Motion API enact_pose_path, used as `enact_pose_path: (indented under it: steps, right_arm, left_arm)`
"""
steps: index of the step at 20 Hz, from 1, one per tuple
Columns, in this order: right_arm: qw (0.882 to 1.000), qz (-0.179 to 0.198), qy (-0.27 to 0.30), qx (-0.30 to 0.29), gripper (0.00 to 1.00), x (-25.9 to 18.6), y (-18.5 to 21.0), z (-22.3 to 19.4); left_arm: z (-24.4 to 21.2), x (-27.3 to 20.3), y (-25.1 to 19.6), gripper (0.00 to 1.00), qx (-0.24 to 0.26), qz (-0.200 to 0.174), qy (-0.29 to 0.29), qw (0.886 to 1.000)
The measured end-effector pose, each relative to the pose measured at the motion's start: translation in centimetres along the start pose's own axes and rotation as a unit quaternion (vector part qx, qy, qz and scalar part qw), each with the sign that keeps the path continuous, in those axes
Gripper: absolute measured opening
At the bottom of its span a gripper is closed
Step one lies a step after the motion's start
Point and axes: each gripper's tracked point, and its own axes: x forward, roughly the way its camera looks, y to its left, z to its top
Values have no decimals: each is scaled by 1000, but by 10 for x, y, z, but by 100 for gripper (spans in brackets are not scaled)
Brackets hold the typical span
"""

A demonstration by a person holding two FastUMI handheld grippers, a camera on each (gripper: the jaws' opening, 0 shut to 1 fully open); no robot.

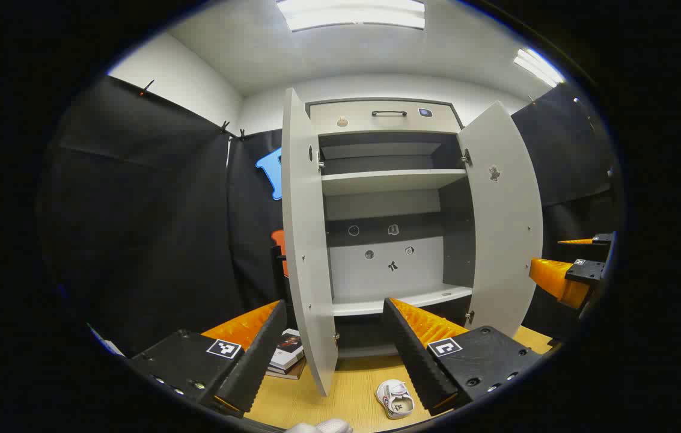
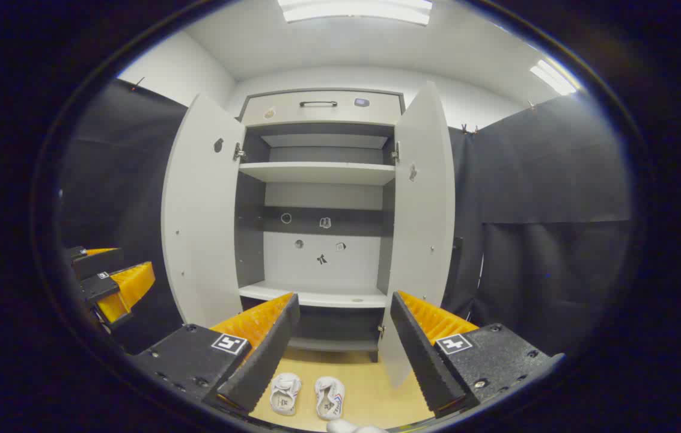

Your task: Grab one shoe with the right hand and put it into the shoe cabinet, grab the other shoe with the left hand and put it into the shoe cabinet; then close the right door with the right hand and the left door with the left hand.

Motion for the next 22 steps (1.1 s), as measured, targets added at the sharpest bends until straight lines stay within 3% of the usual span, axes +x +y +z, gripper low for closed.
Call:
enact_pose_path:
  steps: [14, 18, 22]
  right_arm:
    - [1000, 0, 12, -7, 99, 5, 5, -11]
    - [999, -4, 35, -6, 99, 7, 5, -39]
    - [996, 5, 85, -1, 99, 6, 13, -95]
  left_arm:
    - [-4, 1, 1, 97, -1, -5, 2, 1000]
    - [-8, 3, 5, 97, 2, -3, 5, 1000]
    - [-16, 5, 8, 97, 2, -3, 12, 1000]
